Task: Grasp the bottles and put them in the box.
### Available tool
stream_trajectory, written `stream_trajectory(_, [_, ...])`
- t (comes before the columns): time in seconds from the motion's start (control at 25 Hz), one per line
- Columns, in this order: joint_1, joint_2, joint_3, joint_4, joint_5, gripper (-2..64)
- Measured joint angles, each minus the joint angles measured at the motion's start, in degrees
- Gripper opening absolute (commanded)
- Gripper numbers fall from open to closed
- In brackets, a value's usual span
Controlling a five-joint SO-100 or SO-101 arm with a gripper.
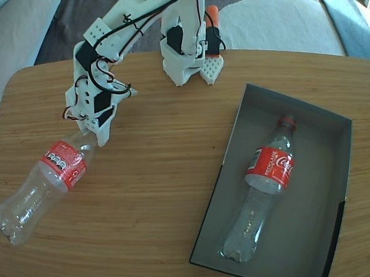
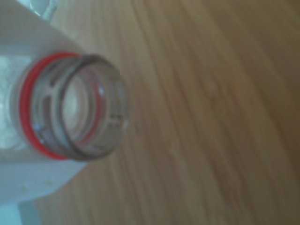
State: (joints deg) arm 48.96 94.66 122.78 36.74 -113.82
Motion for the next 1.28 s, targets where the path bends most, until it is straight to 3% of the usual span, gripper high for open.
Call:
stream_trajectory(0.48, [-0.53, 0.00, -3.87, 0.00, 0.09, 0.1])
stream_trajectory(0.6, [-3.52, 0.00, -8.61, 0.70, 5.01, 0.1])
stream_trajectory(1.04, [-19.34, 0.00, -32.61, 23.64, 37.88, 0.0])
stream_trajectory(1.28, [-28.74, 0.00, -46.93, 38.32, 49.31, 0.0])
